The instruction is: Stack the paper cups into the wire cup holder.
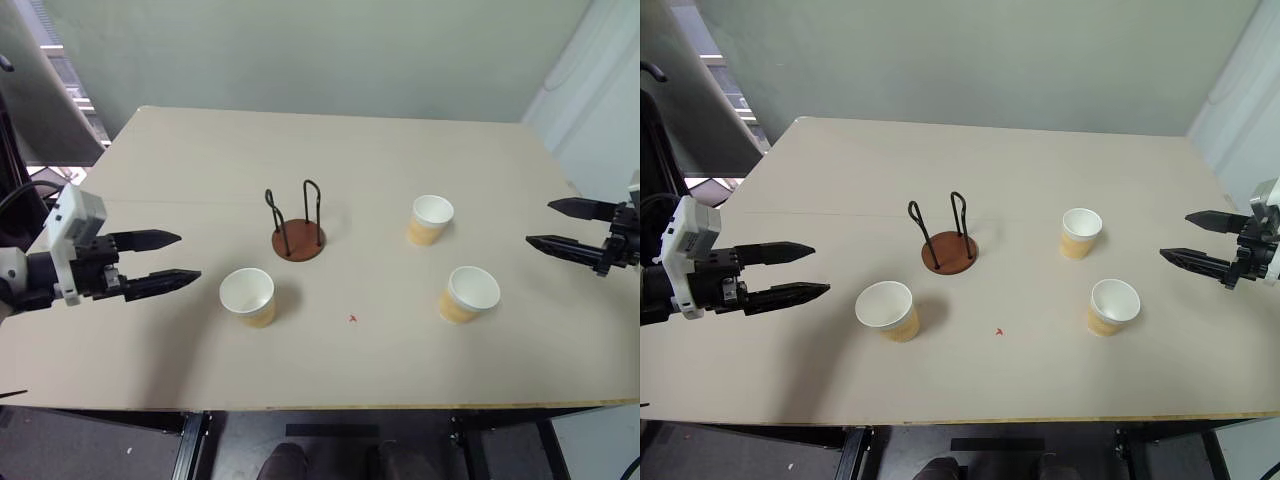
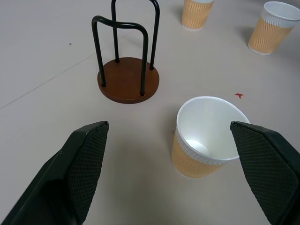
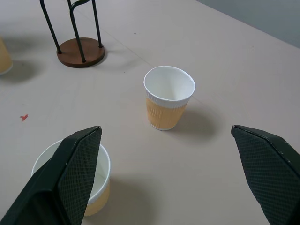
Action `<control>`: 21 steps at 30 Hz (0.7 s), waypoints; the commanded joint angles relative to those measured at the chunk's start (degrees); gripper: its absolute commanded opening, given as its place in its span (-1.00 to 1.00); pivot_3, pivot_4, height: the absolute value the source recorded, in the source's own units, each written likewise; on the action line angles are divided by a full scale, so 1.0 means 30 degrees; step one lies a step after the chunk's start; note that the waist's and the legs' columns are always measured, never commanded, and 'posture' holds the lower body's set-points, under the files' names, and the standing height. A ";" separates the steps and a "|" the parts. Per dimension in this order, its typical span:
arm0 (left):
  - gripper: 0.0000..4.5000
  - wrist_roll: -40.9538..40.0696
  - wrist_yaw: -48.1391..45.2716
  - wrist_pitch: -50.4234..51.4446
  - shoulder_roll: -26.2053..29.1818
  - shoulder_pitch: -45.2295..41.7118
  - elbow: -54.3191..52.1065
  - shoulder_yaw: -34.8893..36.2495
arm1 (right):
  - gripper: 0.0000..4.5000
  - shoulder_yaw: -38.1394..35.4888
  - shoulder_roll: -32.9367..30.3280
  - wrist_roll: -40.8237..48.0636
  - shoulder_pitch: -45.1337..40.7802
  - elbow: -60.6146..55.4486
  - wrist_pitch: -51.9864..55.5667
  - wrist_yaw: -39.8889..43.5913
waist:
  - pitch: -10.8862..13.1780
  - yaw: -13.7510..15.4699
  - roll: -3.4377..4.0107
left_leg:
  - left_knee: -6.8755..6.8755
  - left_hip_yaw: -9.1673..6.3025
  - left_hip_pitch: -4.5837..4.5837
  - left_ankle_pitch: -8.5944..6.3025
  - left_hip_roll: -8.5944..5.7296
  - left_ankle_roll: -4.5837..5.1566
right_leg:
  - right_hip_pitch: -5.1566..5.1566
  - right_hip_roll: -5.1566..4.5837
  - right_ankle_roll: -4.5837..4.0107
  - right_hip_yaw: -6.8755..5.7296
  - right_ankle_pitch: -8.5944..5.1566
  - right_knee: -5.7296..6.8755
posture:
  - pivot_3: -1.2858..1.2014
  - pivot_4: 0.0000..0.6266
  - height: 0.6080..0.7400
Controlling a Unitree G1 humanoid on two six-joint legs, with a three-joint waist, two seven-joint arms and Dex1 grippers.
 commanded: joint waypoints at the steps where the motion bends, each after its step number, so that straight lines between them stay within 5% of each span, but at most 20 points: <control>1: 0.98 0.0022 -0.0251 -0.0423 0.0230 -0.0422 0.0104 0.0190 | 1.00 -0.0447 -0.0287 0.0128 -0.0067 -0.0448 -0.0004 -0.0140 | 0.0000 0.0000 0.0000 | 0.0000 0.0001 0.0001 0.0000 0.0000 0.0000 | 0.0000 0.0000 0.0000 0.0000 0.0000 0.0000 | 0.03 -0.52 1.00; 7: 0.98 0.0933 0.0340 -0.1546 -0.0166 -0.1651 0.1024 -0.0677 | 1.00 -0.0686 -0.0419 0.0352 -0.0016 -0.0829 0.0259 -0.0083 | 0.0000 0.0057 0.0000 | 0.0000 -0.0001 0.0003 0.0001 0.0001 -0.0001 | 0.0001 0.0002 0.0000 0.0001 0.0000 0.0003 | 0.03 -0.52 1.00; 14: 0.98 0.4453 0.2622 -0.3567 -0.2635 -0.7557 0.4247 -0.5136 | 1.00 -0.0768 -0.0279 0.0434 -0.0098 -0.1218 0.0394 -0.0356 | 0.0000 0.0291 0.0000 | 0.0063 -0.0021 -0.0003 0.0002 0.0005 -0.0001 | 0.0022 -0.0022 0.0018 -0.0002 0.0011 0.0022 | 0.03 -0.52 1.00; 21: 0.98 0.8743 0.3225 -0.6843 -0.5461 -1.3388 1.1812 -0.9092 | 1.00 -0.1741 -0.0474 0.1946 -0.0087 -0.2842 0.1482 -0.0250 | 0.0001 0.0320 -0.0001 | 0.0076 0.0003 -0.0044 0.0006 -0.0014 -0.0009 | 0.0019 0.0009 0.0071 -0.0008 0.0040 -0.0029 | 0.03 -0.52 1.00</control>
